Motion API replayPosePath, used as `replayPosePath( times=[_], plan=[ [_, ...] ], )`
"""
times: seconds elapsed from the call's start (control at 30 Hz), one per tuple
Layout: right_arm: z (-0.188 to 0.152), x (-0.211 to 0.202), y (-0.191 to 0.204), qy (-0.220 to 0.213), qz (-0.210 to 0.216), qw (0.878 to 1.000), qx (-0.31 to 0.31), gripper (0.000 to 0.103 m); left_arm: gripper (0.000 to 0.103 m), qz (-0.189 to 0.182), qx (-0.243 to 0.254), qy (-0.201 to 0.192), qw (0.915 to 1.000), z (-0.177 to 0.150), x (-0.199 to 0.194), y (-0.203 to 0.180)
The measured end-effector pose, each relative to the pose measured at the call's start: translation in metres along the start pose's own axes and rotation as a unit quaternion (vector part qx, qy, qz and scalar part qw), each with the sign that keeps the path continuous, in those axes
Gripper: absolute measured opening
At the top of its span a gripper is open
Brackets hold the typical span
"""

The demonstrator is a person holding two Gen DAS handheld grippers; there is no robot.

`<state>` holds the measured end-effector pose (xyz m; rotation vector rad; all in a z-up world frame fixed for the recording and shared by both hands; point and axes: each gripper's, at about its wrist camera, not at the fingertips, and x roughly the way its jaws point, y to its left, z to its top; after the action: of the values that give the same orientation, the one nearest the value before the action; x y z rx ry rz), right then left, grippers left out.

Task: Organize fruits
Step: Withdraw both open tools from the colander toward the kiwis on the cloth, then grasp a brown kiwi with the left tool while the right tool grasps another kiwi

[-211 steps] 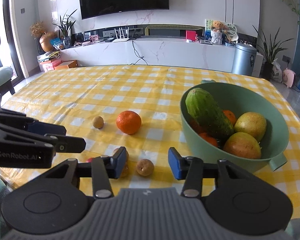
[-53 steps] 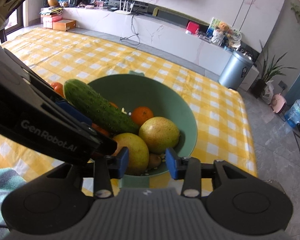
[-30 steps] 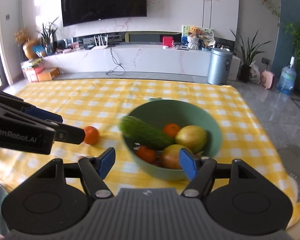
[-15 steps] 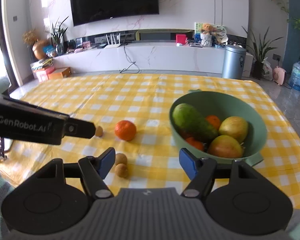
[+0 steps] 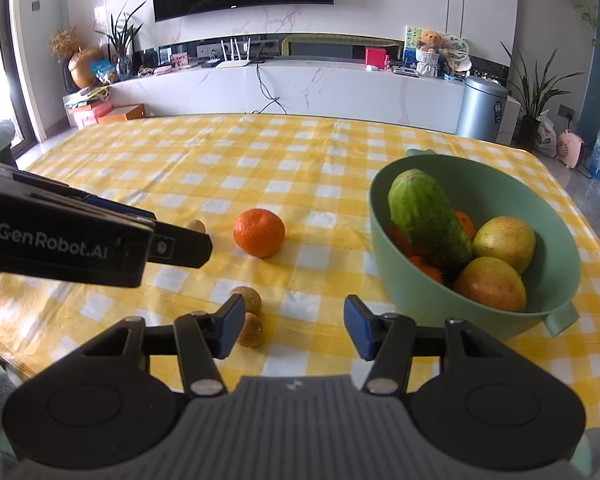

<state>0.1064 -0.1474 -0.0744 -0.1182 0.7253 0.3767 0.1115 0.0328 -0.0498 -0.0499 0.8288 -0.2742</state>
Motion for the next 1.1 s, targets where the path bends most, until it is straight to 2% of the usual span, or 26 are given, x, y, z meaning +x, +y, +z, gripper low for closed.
replayPosePath(
  times=[0.23, 0.57, 0.8, 1.1],
  plan=[
    [-0.004, 0.017, 0.000, 0.015, 0.015, 1.000, -0.002, 0.038, 0.057, -0.021, -0.013, 0.021, 0.9995, -0.010, 0.021, 0.012],
    [-0.004, 0.035, 0.007, 0.037, 0.048, 0.998, -0.011, 0.026, 0.055, -0.027, -0.039, 0.046, 0.9978, -0.019, 0.031, 0.029],
    [-0.004, 0.043, 0.011, 0.044, 0.073, 0.996, -0.012, 0.026, 0.054, -0.003, -0.072, 0.047, 0.9963, -0.018, 0.031, 0.045],
    [-0.007, 0.050, 0.023, 0.061, 0.084, 0.994, -0.043, 0.024, 0.054, -0.021, -0.061, 0.052, 0.9966, -0.019, 0.036, 0.039]
  ],
)
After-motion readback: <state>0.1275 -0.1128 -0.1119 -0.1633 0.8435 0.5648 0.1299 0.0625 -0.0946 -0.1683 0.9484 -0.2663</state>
